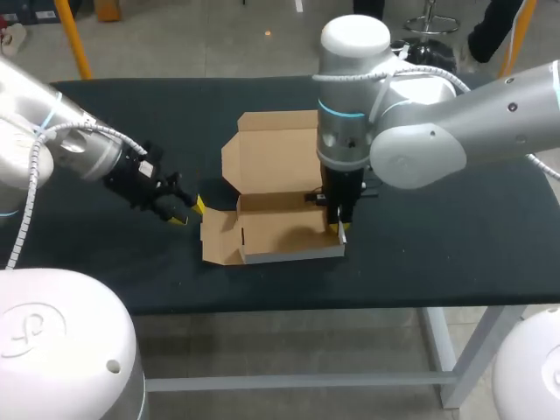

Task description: Assemble the packaging by folding the flat box into shape, placing the metal phone stand inside, and closing the box properly

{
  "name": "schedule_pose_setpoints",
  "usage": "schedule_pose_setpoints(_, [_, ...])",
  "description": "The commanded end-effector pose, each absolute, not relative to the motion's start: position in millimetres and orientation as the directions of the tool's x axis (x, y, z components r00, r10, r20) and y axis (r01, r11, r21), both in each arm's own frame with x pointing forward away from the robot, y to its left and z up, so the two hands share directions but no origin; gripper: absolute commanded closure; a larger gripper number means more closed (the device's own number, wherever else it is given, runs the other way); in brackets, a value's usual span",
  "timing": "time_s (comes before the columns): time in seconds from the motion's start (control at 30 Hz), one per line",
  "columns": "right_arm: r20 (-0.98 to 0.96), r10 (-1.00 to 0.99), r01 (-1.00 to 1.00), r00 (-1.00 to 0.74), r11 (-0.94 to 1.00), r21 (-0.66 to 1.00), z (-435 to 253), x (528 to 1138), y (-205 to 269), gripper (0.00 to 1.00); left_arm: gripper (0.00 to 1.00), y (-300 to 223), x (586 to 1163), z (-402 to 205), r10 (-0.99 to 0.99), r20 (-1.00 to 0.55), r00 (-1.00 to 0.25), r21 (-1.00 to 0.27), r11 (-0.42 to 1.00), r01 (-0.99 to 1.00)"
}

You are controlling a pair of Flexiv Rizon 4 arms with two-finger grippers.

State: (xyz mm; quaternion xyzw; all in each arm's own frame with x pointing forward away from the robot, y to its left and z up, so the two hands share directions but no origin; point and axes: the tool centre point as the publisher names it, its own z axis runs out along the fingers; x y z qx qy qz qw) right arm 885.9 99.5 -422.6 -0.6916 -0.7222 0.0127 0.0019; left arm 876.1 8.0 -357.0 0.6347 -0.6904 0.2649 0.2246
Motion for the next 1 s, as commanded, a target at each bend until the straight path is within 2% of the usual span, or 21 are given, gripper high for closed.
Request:
schedule_pose_setpoints(0.03, [-0.017, 0.999, 0.999, -0.045, 0.044, -0.027, -422.4, 887.5, 100.1, 1.0, 0.44, 4.5, 880.1, -370.6, -0.749, 0.657, -0.088, -0.067, 0.059, -0.996])
schedule_pose_setpoints(0.13, [-0.017, 0.999, 0.999, -0.045, 0.044, -0.027, -422.4, 887.5, 100.1, 1.0, 0.42, 2.0, 879.6, -379.7, -0.744, 0.663, -0.079, -0.055, 0.056, -0.997])
schedule_pose_setpoints(0.6, [-0.017, 0.999, 0.999, -0.045, 0.044, -0.027, -422.4, 887.5, 100.1, 1.0, 0.64, -10.7, 866.6, -394.9, -0.706, 0.705, -0.059, -0.082, 0.002, -0.997])
schedule_pose_setpoints(0.7, [-0.017, 0.999, 0.999, -0.045, 0.044, -0.027, -422.4, 887.5, 100.1, 1.0, 0.71, -12.8, 865.5, -394.0, -0.701, 0.711, -0.055, -0.098, -0.021, -0.995])
schedule_pose_setpoints(0.73, [-0.017, 0.999, 0.999, -0.045, 0.044, -0.027, -422.4, 887.5, 100.1, 1.0, 0.77, -13.5, 865.6, -393.0, -0.702, 0.711, -0.053, -0.103, -0.029, -0.994])
schedule_pose_setpoints(0.8, [-0.017, 0.999, 0.999, -0.045, 0.044, -0.027, -422.4, 887.5, 100.1, 1.0, 1.0, -16.0, 865.1, -390.8, -0.72, 0.693, -0.043, -0.115, -0.052, -0.992])
schedule_pose_setpoints(1.0, [-0.017, 0.999, 0.999, -0.045, 0.044, -0.027, -422.4, 887.5, 100.1, 1.0, 1.0, -25.0, 867.6, -382.4, -0.777, 0.629, -0.009, -0.12, -0.085, -0.989])
